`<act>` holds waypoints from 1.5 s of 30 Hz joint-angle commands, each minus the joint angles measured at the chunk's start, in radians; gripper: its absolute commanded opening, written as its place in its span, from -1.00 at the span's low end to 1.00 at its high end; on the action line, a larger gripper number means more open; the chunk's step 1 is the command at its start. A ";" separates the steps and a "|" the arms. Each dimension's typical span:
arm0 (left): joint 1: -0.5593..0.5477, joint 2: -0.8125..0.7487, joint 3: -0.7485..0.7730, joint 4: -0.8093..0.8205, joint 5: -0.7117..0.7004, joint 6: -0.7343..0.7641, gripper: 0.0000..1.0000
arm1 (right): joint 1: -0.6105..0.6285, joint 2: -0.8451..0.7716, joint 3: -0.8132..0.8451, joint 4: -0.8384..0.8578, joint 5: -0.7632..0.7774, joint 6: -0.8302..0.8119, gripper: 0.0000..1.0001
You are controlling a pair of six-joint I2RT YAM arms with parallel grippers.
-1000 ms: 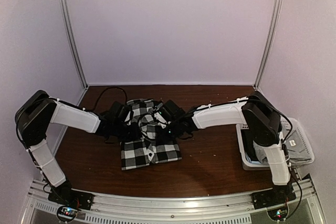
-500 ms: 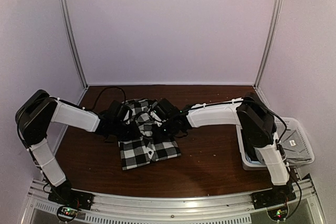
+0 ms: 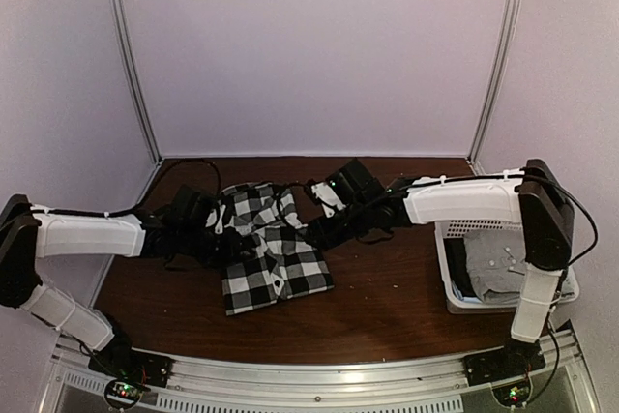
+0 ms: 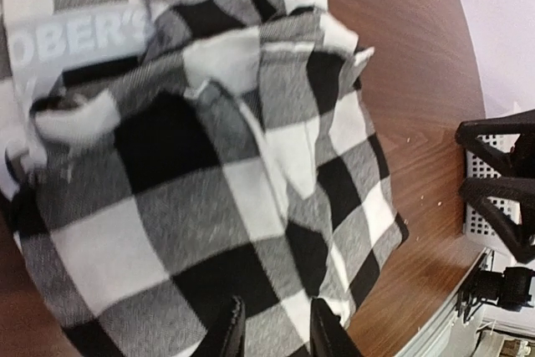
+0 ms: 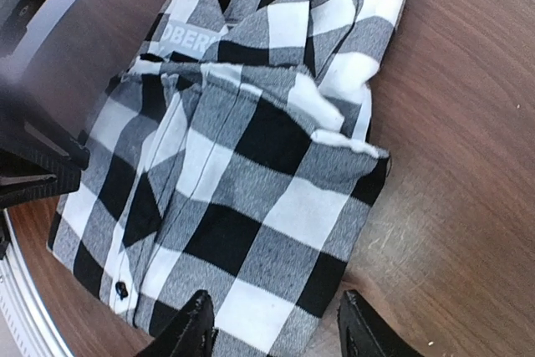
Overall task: Fold and stack the long sleeve shirts
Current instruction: Smooth out the 2/3-rectangle-folded shirt at the center of the board, then pick up the 2/3-rectangle-folded shirt from the center of the board.
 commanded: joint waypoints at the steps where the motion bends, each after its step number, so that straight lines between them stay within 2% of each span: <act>1: -0.035 -0.112 -0.093 -0.120 0.032 -0.066 -0.43 | 0.000 -0.060 -0.147 0.033 -0.109 0.016 0.00; 8: -0.112 -0.269 -0.221 -0.202 0.030 -0.175 -0.43 | 0.000 -0.112 -0.307 0.096 -0.200 0.055 -0.18; 14: -0.145 -0.332 -0.288 -0.222 -0.003 -0.239 -0.43 | 0.000 -0.099 -0.343 0.115 -0.202 0.077 -0.22; 41: -0.185 -0.230 -0.327 -0.120 0.001 -0.286 -0.43 | 0.003 -0.065 -0.370 0.147 -0.196 0.102 -0.34; 45: -0.190 -0.211 -0.320 -0.113 -0.002 -0.293 -0.49 | 0.007 -0.042 -0.375 0.169 -0.212 0.109 -0.37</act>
